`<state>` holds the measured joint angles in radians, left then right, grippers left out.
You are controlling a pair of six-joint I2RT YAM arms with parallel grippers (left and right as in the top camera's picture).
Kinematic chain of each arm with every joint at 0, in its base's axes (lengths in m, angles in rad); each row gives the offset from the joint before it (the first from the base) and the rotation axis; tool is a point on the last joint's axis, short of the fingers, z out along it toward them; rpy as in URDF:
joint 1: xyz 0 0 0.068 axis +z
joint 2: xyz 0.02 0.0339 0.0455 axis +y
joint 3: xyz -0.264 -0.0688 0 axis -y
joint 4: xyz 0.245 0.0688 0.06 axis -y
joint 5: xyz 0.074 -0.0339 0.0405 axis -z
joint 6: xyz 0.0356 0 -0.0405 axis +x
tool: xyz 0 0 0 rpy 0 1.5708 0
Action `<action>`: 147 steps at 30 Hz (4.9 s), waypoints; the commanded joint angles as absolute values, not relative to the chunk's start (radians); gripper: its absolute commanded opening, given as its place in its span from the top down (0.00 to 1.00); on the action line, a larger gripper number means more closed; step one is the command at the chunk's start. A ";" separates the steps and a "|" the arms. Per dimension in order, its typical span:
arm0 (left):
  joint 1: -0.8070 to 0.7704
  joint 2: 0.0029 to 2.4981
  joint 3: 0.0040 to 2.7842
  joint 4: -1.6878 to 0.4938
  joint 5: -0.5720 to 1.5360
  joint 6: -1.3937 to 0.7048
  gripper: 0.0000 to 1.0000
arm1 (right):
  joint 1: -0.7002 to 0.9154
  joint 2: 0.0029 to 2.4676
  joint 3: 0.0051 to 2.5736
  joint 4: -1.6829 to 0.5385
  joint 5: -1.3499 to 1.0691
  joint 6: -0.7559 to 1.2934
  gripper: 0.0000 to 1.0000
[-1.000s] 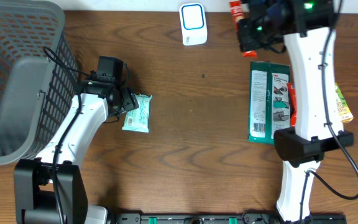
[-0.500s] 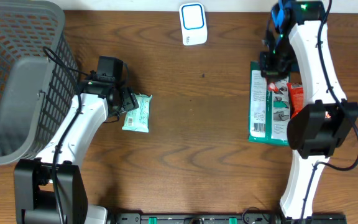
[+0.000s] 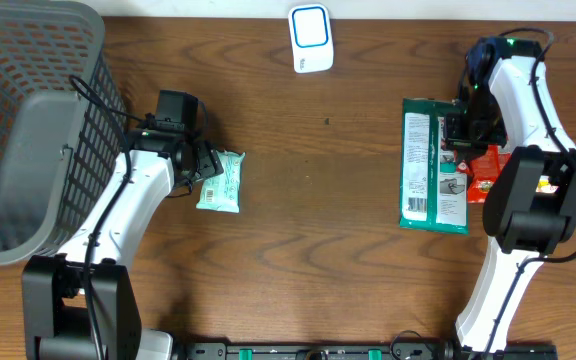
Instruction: Scan the item barcode
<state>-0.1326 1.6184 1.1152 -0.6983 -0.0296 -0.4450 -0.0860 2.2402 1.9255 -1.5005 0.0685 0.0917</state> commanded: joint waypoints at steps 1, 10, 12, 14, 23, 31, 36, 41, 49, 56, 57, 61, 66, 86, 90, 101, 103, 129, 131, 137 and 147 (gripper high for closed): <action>-0.131 1.613 1.142 -0.699 -0.042 -0.443 0.16 | -0.086 2.240 1.877 -1.466 0.078 0.072 0.87; -0.131 1.613 1.142 -0.699 -0.042 -0.443 0.16 | -0.086 2.238 1.834 -1.431 0.077 0.050 0.34; -0.131 1.613 1.142 -0.699 -0.042 -0.443 0.16 | -0.086 2.238 1.848 -1.436 0.076 0.050 0.33; -0.131 1.613 1.142 -0.699 -0.042 -0.443 0.16 | -0.086 2.238 1.876 -1.452 0.072 0.050 0.33; -0.131 1.613 1.142 -0.699 -0.042 -0.443 0.16 | -0.094 2.238 1.977 -1.614 0.107 0.044 0.29; -0.131 1.613 1.142 -0.698 -0.042 -0.443 0.16 | -0.110 2.238 1.975 -1.500 -0.144 0.043 0.01; -0.131 1.613 1.142 -0.698 -0.042 -0.443 0.16 | -0.092 2.238 1.974 -1.449 -0.488 -0.034 0.01; -0.131 1.613 1.142 -0.699 -0.042 -0.443 0.16 | -0.029 2.238 1.973 -1.425 -0.581 -0.094 0.05; -0.131 1.613 1.142 -0.653 -0.042 -0.443 0.02 | 0.120 2.239 1.929 -1.359 -0.580 -0.064 0.06; -0.131 1.613 1.142 -0.620 -0.041 -0.443 0.35 | 0.226 2.239 1.872 -1.291 -0.501 -0.041 0.06; -0.131 1.614 1.135 -0.624 -0.042 -0.443 0.51 | 0.233 2.239 1.864 -1.274 -0.502 -0.033 0.06; -0.131 1.620 1.081 -0.590 -0.047 -0.443 0.88 | 0.247 2.239 1.847 -1.224 -0.502 0.000 0.06; -0.131 1.673 1.032 -0.508 -0.115 -0.443 0.88 | 0.252 2.239 1.842 -1.211 -0.468 -0.001 0.05; -0.161 1.866 1.032 -0.441 0.266 -0.371 0.87 | 0.253 2.239 1.842 -1.224 -0.428 0.003 0.03; -0.208 1.866 1.032 -0.447 0.288 -0.379 0.87 | 0.258 2.239 1.842 -1.237 -0.448 0.007 0.01; -0.299 1.863 1.032 -0.437 0.274 -0.414 0.86 | 0.254 2.194 1.842 -1.313 -0.605 -0.096 0.33; -0.299 1.854 1.032 -0.451 0.273 -0.413 0.86 | 0.250 2.151 1.842 -1.313 -0.598 -0.094 0.33; -0.381 1.824 1.032 -0.583 0.224 -0.469 0.85 | 0.459 2.037 1.425 -0.837 -0.562 0.255 0.34; -0.381 1.824 1.032 -0.578 0.223 -0.469 0.85 | 0.459 2.037 1.404 -0.804 -0.567 0.255 0.37; -0.381 1.824 1.032 -0.532 0.181 -0.463 0.85 | 0.460 2.038 1.355 -0.704 -0.567 0.277 0.41; -0.313 1.821 1.150 -0.631 0.189 -0.369 0.84 | 0.462 2.038 1.213 -0.448 -0.649 0.340 0.50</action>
<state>-0.3485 1.8252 1.0702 -0.5999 0.1959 -0.4156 0.4587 2.0338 1.2465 -0.4793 -0.6140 0.3073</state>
